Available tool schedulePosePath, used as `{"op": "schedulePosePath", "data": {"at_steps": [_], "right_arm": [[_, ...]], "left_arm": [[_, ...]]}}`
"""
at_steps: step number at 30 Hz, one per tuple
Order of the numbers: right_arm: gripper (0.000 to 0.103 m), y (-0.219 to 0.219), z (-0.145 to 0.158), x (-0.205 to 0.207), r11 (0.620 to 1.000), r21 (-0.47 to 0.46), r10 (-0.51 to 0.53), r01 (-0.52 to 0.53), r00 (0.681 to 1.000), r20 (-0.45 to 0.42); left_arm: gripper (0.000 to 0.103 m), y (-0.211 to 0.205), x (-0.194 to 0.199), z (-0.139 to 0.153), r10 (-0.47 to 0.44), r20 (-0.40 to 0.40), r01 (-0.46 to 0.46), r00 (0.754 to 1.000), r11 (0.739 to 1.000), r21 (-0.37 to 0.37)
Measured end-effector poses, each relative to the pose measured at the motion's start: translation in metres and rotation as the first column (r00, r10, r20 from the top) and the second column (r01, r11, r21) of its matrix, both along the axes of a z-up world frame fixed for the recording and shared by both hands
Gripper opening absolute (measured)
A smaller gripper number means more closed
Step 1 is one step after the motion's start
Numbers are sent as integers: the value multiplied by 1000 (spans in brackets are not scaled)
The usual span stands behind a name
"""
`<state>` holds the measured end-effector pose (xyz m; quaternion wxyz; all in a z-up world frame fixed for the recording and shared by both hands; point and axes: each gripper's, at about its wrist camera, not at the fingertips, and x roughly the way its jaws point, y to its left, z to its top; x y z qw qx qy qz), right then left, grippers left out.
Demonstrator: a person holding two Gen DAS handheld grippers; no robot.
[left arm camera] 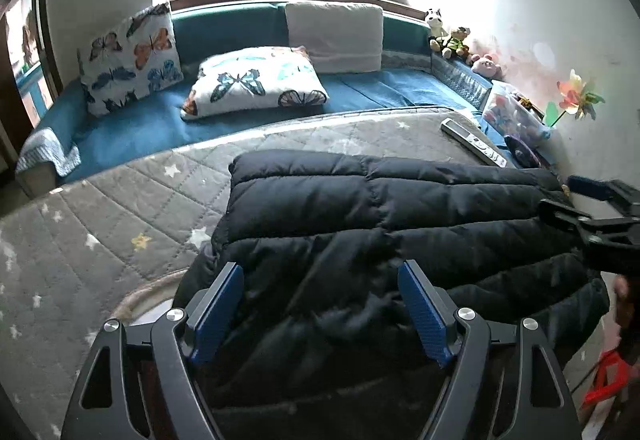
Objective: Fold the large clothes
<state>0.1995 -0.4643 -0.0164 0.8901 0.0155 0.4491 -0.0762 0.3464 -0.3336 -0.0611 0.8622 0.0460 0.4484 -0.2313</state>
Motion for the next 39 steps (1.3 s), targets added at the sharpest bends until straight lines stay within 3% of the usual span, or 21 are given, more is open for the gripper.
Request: {"op": "schedulePosePath", "data": {"at_steps": [7,13,17,21,24,26,39], "right_arm": [[100,-3,-44,-2,997,75,-22,26,998,-57],[100,0,-43,0,998,61,-22,28,996,-87],[100,3,-20,-16,997,77,-8,13,997,-72],[100,19,-4,-43,999,34,26,-25,998,-51],[100,23,-23,-52,998,57,34,-27,992,-124],[100,26,-36,-52,999,17,33,-31,990,-138],[100,55,11,-116,1000,0,-11,11,1000,0]], "left_arm": [[84,-4,9,-31,-59,-7,59,998,997,44],[85,-1,12,-48,-57,-28,57,998,998,31],[84,-1,3,-39,-56,9,55,998,997,52],[84,2,-13,-23,-47,32,46,998,998,36],[84,2,-25,-14,-56,37,55,998,998,31],[84,2,-33,-15,-52,25,51,998,998,45],[86,27,-129,22,-53,84,50,995,998,45]]}}
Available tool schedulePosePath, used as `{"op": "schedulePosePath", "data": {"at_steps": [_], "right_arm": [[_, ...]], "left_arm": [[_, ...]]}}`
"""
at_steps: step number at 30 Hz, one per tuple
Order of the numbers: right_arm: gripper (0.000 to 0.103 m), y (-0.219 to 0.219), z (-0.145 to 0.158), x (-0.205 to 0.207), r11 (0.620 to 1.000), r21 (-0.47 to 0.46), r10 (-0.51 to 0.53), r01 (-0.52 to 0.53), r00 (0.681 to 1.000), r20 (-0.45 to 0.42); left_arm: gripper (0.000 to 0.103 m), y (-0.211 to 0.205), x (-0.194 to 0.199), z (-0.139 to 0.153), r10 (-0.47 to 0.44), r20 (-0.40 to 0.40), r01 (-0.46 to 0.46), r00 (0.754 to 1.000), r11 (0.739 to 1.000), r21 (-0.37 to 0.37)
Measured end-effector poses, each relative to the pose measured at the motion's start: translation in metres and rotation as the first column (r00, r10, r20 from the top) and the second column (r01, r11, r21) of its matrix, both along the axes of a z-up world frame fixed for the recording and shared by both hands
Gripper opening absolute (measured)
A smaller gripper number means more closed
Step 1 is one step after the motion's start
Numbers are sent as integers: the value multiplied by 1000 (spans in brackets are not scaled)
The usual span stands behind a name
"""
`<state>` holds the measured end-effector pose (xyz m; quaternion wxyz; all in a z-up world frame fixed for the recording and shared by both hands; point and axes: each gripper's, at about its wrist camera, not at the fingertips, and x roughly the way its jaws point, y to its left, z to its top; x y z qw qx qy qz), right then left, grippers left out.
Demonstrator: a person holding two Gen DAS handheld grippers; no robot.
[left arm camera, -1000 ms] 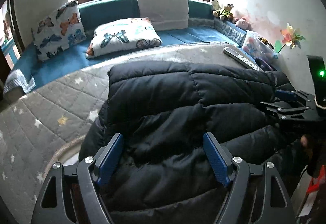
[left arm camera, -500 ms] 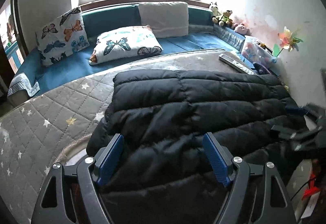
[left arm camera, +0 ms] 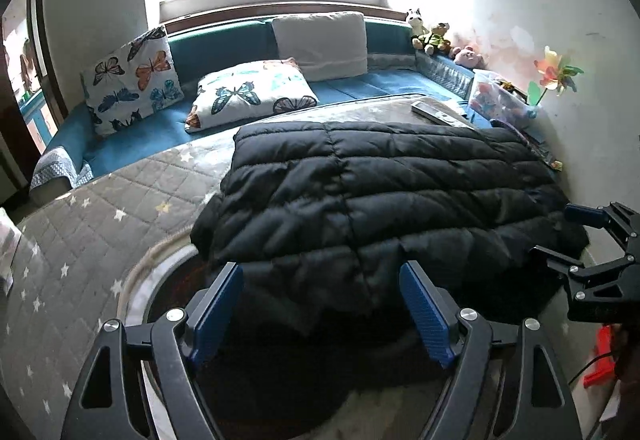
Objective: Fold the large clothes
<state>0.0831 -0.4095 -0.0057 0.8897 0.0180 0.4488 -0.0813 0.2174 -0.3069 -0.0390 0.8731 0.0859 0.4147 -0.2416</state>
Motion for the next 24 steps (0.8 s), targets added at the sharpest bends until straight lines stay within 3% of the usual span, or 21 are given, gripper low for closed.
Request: {"op": "schedulePosePath", "data": {"at_steps": [6,9,24], "right_arm": [[100,7,-3,-15,999,-9,-34,35,999,27],[100,14,-5,-24,999,-21,-36,37,999,35],[100,38,-14,-73,995,42,-95,92,994,55]], "left_arm": [[86,12,-36,11,17,-5,-17,1000,1000,-21],[86,14,-54,12,19,12,-19,1000,1000,4],[86,21,-103,-4,21,-8,-21,1000,999,37]]}}
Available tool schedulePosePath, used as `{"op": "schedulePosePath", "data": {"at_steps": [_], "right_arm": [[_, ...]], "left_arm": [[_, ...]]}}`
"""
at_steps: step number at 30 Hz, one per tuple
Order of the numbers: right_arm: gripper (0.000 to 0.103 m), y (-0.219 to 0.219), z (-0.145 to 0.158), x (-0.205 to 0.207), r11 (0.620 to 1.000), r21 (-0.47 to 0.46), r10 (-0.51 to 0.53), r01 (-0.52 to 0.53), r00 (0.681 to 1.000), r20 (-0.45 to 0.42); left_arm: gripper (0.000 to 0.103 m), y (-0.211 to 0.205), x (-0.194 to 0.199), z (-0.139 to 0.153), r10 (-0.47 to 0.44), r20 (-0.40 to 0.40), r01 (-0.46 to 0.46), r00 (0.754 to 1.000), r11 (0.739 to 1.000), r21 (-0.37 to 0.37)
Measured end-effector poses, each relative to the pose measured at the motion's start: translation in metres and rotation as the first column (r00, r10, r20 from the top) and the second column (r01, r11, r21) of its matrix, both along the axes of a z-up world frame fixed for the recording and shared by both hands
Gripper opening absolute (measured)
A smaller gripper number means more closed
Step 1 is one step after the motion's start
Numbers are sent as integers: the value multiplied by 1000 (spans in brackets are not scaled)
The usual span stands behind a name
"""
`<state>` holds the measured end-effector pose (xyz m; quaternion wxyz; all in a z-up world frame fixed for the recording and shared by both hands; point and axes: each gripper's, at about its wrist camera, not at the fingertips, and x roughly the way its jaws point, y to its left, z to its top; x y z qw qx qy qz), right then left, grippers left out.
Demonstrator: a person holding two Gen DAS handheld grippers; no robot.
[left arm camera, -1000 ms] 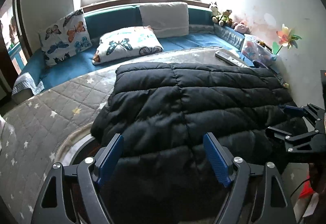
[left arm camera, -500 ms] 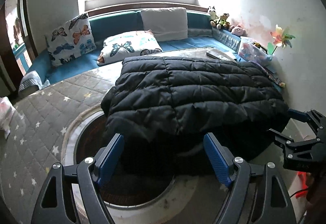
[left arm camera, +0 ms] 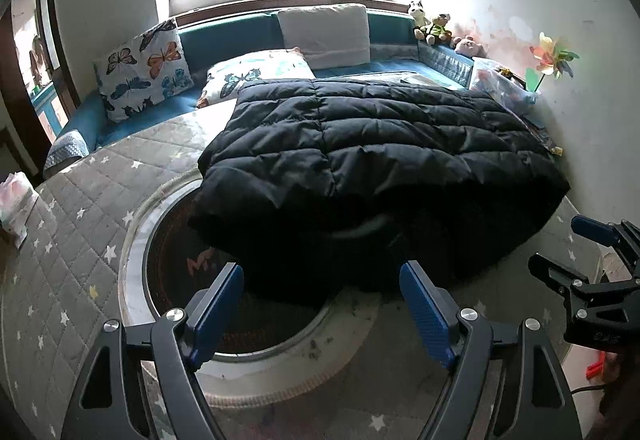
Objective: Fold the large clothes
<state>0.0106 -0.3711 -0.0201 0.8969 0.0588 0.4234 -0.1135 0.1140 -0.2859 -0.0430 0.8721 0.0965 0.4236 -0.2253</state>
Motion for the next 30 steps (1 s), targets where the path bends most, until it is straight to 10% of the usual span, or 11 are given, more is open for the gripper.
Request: {"op": "schedulePosePath", "data": {"at_steps": [30], "right_arm": [[100,21,18,-35,999,-27,-39,41,996,80]], "left_arm": [[86,19,-55,8,2,26,-1,1000,1000,-13]]}}
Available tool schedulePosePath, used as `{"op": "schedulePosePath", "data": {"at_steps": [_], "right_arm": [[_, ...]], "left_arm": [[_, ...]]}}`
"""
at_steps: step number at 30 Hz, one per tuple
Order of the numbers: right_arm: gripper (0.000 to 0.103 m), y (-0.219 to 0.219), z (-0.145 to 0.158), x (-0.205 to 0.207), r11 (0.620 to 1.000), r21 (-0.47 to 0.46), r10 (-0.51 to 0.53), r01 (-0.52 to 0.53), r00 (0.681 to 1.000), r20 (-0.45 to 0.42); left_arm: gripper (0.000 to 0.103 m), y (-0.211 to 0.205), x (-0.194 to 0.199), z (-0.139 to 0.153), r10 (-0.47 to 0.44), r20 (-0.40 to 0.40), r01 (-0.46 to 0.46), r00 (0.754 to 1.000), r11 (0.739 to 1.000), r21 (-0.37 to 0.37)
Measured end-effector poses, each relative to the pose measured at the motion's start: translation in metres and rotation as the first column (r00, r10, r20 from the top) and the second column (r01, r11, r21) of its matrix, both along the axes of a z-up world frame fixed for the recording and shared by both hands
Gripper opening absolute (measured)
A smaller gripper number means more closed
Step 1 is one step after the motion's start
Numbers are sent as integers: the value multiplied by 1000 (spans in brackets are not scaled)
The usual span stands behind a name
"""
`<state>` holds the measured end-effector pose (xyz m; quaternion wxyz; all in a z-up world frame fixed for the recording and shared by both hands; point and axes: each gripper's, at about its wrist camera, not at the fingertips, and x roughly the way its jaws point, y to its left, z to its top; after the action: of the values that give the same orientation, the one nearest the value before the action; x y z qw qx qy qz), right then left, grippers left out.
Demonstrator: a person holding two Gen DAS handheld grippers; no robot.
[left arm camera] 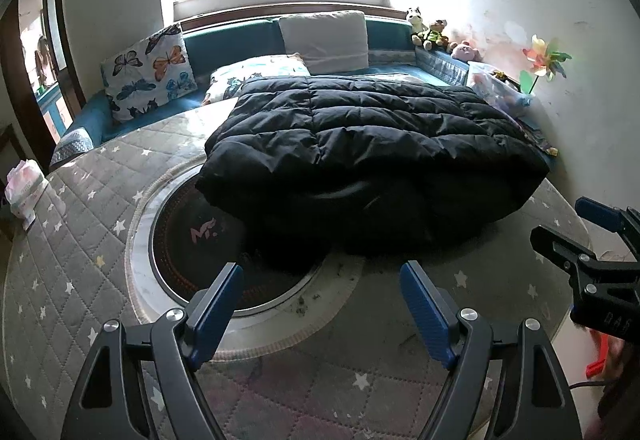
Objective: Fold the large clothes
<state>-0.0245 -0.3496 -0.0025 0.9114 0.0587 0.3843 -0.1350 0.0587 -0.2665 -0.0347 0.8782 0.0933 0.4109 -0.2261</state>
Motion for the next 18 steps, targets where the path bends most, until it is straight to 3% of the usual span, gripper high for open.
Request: {"op": "schedulePosePath", "data": {"at_steps": [18], "right_arm": [[100,2,3,1,1000,-1,9,-9,1000,0]], "left_arm": [[86,0,-1,0,1,4,-1,1000,1000,5]]}}
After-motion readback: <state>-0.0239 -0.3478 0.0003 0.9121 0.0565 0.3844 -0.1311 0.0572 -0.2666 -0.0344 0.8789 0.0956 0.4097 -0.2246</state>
